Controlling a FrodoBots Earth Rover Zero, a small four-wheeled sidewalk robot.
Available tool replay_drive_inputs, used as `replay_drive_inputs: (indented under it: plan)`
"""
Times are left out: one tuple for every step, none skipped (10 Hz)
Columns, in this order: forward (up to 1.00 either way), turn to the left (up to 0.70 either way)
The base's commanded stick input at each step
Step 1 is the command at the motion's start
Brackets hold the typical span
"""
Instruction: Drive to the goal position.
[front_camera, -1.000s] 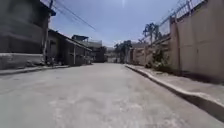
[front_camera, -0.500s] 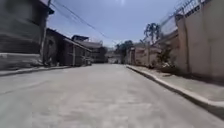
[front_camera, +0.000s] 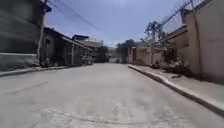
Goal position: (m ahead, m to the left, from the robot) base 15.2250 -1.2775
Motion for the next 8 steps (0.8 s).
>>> replay_drive_inputs:
  plan:
    - [1.00,0.03]
    - [1.00,0.03]
    - [1.00,0.03]
    - [1.00,0.03]
    - [1.00,0.03]
    - [1.00,0.03]
    - [1.00,0.03]
    - [1.00,0.03]
